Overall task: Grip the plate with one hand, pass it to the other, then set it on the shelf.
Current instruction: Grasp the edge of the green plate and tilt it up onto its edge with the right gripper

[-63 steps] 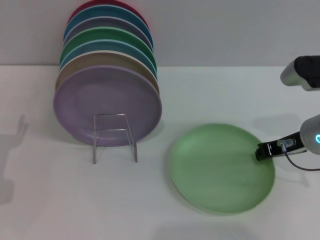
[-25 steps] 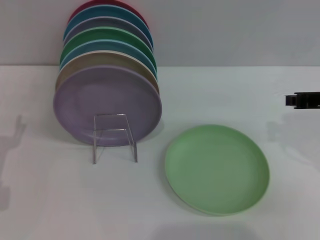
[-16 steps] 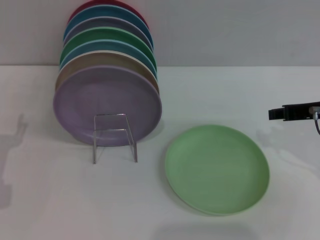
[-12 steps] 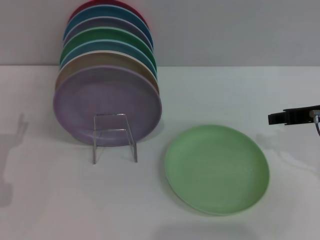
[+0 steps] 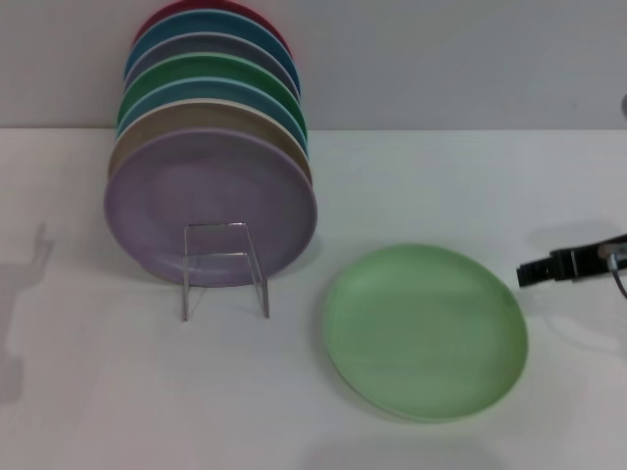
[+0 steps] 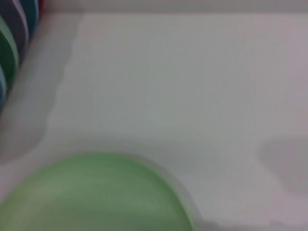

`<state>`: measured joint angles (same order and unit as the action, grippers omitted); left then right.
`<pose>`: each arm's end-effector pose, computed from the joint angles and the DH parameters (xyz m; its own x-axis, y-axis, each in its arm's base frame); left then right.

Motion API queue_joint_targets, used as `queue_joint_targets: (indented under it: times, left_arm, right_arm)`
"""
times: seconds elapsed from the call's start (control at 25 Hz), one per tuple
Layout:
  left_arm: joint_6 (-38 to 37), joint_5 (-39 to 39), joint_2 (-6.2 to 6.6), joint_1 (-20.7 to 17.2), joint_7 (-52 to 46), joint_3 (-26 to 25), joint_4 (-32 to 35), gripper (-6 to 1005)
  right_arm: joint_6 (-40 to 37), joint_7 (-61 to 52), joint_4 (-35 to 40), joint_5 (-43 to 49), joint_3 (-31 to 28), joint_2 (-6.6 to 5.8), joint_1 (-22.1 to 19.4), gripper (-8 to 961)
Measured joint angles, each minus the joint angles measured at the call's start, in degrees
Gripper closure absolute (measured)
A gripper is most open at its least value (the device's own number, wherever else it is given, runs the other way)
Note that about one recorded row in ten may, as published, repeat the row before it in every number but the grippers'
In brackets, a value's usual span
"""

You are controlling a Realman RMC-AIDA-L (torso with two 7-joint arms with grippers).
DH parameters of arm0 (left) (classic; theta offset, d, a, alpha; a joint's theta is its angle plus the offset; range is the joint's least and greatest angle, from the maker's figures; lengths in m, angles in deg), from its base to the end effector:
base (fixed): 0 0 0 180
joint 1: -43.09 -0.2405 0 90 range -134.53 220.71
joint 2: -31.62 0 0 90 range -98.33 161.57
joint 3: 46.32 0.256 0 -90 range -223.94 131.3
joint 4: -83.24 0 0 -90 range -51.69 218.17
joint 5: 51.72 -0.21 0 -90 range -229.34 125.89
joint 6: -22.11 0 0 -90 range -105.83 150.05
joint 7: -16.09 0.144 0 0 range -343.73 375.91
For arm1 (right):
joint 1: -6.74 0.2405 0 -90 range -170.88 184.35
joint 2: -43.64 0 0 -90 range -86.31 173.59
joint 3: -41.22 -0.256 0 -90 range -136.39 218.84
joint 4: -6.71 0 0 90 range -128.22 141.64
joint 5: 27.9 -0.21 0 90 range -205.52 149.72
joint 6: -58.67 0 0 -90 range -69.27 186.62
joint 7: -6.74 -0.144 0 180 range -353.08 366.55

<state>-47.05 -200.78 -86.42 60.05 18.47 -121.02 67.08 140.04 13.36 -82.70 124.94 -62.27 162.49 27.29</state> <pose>-0.3521 0.3116 0.0335 0.8027 -0.1503 0.5771 0.5915 0.0773 -0.8026 0.2276 0.3407 0.0464 0.3938 -0.8828 -0.2561 -0.7992 -0.1911 -0.5699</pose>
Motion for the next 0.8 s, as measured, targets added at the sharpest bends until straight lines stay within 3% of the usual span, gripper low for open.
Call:
queue_joint_targets:
  times: [0.12, 0.8]
  left_arm:
    - [0.0, 0.0, -0.01, 0.0, 0.0, 0.0, 0.0, 189]
    - [0.1, -0.4, -0.17, 0.4, -0.1, 0.1, 0.5, 189]
  right_arm:
    - [0.1, 0.0, 1.1, 0.4, 0.1, 0.02, 0.4, 251]
    - [-2.4, 0.7, 10.2, 0.5, 1.0, 0.15, 4.8, 256]
